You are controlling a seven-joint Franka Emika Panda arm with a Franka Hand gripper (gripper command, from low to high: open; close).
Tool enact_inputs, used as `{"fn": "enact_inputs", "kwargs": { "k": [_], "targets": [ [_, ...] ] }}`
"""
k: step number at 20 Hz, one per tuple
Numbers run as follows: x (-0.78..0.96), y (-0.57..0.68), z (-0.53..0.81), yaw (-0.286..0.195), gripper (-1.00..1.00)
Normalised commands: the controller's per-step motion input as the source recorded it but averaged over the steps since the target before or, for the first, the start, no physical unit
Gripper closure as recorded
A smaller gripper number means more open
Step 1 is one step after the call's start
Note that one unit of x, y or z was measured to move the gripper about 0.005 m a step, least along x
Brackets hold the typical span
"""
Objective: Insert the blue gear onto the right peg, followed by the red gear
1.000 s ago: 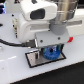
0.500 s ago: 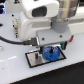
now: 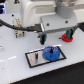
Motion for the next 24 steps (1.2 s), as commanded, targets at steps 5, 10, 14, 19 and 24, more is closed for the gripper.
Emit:
{"fn": "enact_inputs", "kwargs": {
  "k": [5,10,14,19,24],
  "targets": [
    [-0.51,0.45,0.03,0.0,-1.0],
    [-0.54,0.45,0.0,0.0,-1.0],
    [-0.51,0.42,-0.03,0.0,-1.0],
    [0.02,0.26,-0.06,0.0,-1.0],
    [0.31,0.18,0.0,0.0,-1.0]
  ]
}}
